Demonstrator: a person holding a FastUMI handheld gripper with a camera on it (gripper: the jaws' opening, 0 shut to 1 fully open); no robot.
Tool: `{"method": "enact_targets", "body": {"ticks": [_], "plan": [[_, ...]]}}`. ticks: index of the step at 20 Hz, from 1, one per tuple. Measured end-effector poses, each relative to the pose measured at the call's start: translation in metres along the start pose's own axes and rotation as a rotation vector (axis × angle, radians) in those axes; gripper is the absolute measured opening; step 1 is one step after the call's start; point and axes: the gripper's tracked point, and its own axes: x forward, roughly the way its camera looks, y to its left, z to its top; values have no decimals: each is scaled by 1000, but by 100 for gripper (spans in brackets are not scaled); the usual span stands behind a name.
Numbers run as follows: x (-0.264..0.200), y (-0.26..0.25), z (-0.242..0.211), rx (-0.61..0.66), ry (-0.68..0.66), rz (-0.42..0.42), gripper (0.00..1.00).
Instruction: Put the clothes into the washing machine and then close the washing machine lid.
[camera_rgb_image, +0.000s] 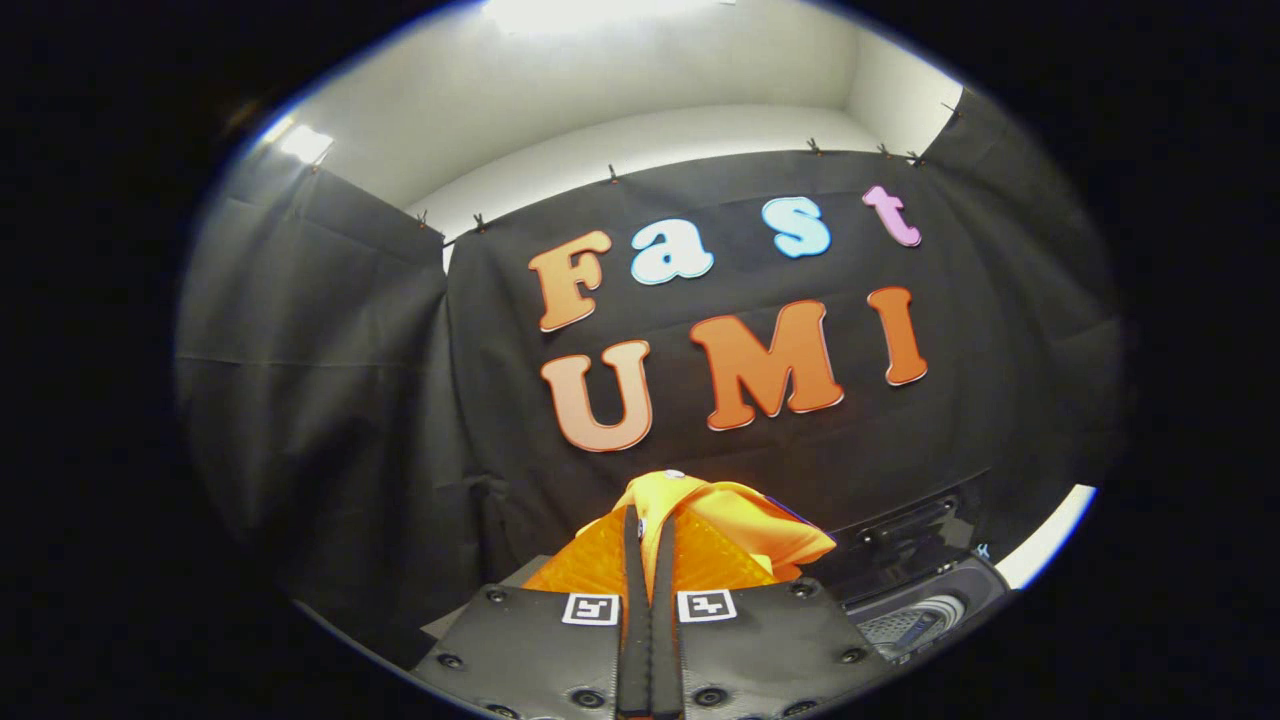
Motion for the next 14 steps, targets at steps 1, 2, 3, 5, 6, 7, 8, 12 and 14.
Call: {"method": "enact_targets", "body": {"ticks": [1,2,3,5,6,7,8,12,14], "plan": [[-6,-15,6,-5,-10,-20,8],[-12,-33,11,-9,-17,-38,8],[-16,-49,15,-10,-25,-51,8],[-25,-84,26,3,-40,-62,8],[-28,-104,31,8,-44,-64,8],[-30,-123,34,9,-46,-58,8],[-34,-142,37,6,-47,-50,8],[-47,-214,43,-31,-32,-8,8],[-50,-246,40,-28,-10,8,8]]}}
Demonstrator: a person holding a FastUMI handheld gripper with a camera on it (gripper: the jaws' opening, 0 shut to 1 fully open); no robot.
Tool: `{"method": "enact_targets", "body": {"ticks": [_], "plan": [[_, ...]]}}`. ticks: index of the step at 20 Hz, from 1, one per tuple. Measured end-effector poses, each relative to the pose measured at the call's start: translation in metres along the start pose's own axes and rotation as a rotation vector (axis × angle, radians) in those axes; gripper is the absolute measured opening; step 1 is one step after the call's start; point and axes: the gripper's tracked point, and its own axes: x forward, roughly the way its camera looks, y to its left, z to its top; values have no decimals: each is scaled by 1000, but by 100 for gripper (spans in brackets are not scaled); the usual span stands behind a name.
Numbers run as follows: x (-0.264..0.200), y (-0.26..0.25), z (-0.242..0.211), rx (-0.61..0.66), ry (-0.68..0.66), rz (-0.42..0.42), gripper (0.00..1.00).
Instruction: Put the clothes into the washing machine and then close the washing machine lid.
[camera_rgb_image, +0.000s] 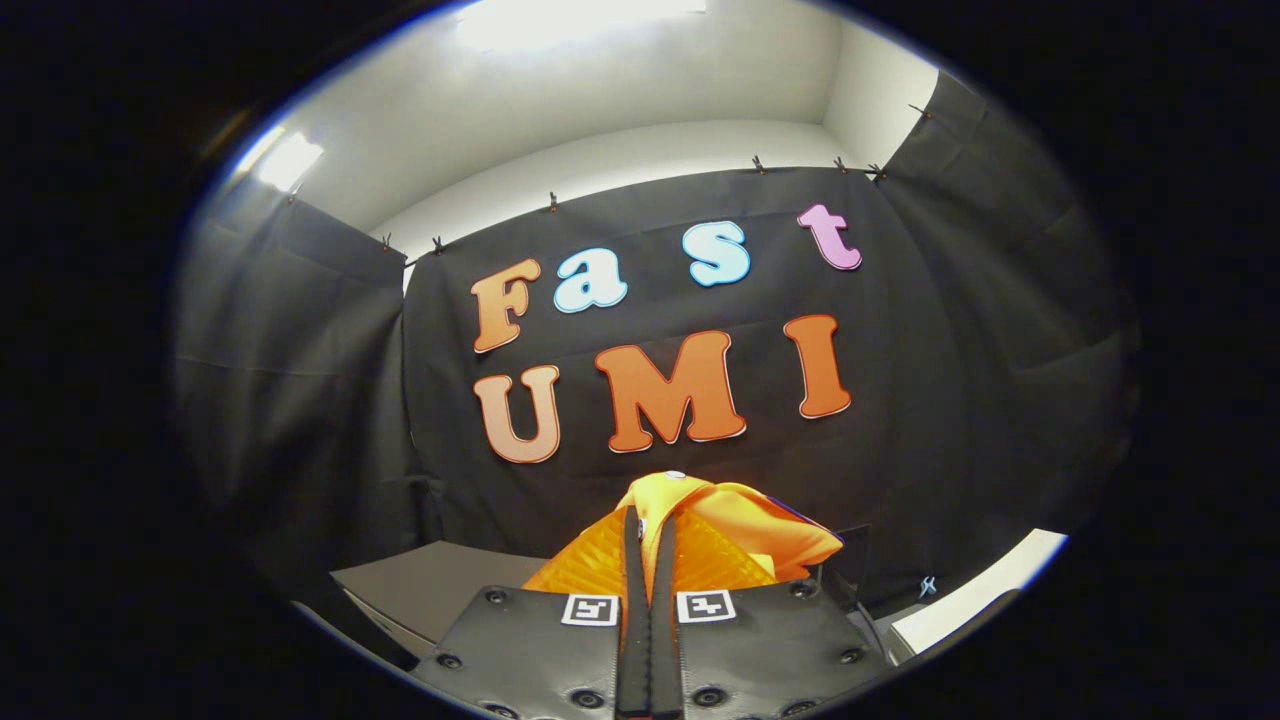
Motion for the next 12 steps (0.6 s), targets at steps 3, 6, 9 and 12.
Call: {"method": "enact_targets", "body": {"ticks": [3,6,9,12], "plan": [[-1,-41,-17,1,43,19,8],[6,-67,-41,24,91,20,8],[16,-86,-67,34,113,11,8],[34,-96,-93,49,142,6,8]]}}
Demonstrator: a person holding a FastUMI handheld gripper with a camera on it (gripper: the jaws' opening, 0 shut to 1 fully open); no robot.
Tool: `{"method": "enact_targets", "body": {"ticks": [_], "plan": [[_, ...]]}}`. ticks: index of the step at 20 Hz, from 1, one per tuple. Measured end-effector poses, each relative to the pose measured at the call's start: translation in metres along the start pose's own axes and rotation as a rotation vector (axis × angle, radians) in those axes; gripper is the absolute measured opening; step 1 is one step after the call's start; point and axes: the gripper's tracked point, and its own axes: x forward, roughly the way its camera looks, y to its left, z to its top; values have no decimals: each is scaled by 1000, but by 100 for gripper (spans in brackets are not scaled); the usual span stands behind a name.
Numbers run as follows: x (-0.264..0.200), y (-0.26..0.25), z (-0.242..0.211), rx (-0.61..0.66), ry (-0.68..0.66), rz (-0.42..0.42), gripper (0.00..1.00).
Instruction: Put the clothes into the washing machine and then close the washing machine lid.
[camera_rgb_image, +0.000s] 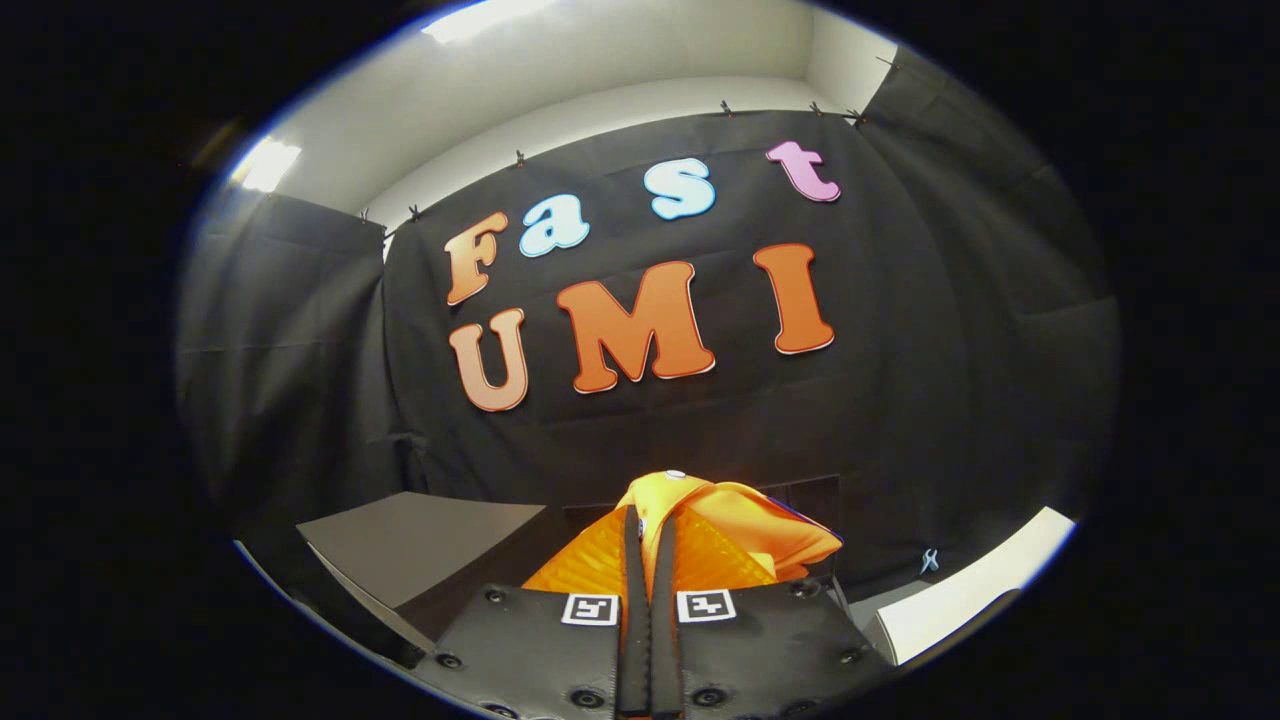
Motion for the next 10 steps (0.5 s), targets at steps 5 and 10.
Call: {"method": "enact_targets", "body": {"ticks": [5,10], "plan": [[41,-12,-46,34,89,-14,8],[69,-14,-102,12,197,-4,8]]}}
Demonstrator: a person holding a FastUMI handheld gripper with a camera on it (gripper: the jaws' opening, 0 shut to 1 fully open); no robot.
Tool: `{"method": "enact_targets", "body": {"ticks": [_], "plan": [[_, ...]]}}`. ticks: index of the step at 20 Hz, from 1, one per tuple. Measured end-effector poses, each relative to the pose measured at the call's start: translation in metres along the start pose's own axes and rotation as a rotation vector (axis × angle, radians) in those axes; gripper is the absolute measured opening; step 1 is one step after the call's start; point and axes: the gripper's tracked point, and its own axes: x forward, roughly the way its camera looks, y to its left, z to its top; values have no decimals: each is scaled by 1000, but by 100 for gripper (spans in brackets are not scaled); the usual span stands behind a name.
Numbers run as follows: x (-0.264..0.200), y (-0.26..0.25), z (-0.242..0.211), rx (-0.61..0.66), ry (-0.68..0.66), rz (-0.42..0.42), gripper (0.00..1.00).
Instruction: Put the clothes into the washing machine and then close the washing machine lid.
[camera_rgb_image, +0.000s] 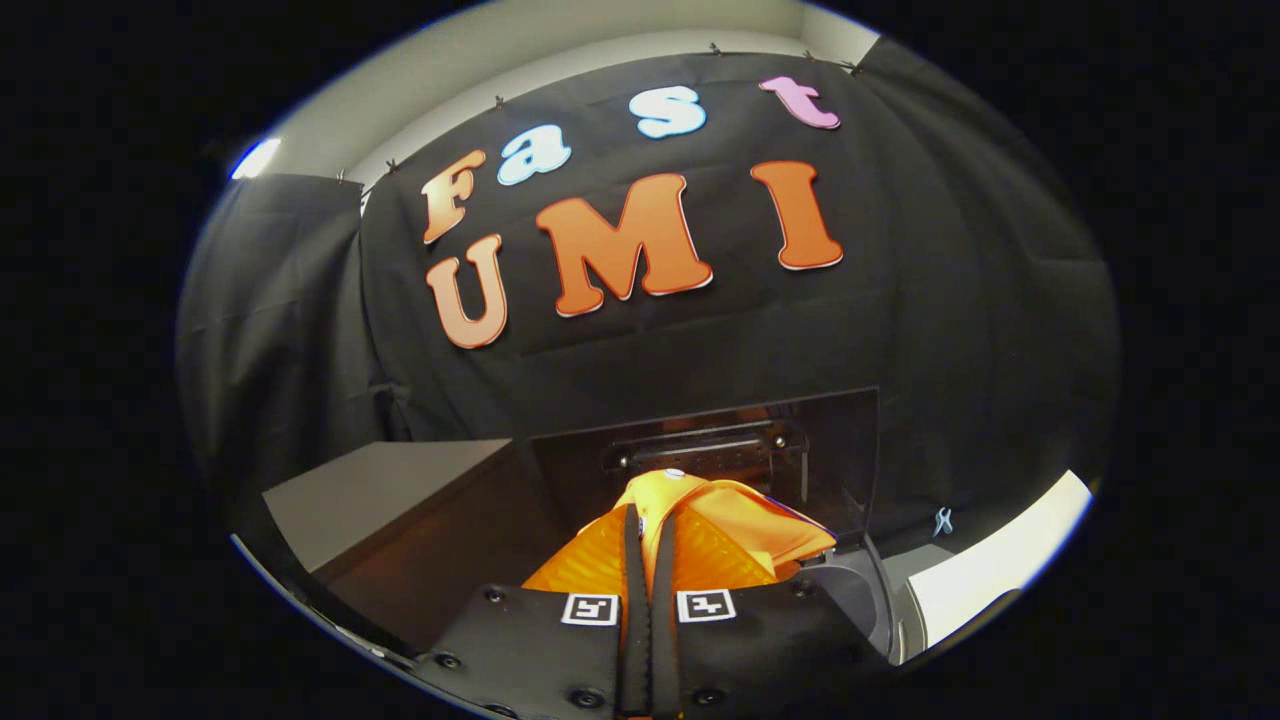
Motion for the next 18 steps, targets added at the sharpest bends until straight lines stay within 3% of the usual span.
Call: {"method": "enact_targets", "body": {"ticks": [13,18], "plan": [[64,-37,-122,6,270,-44,8],[75,-48,-192,57,430,-66,8]]}}
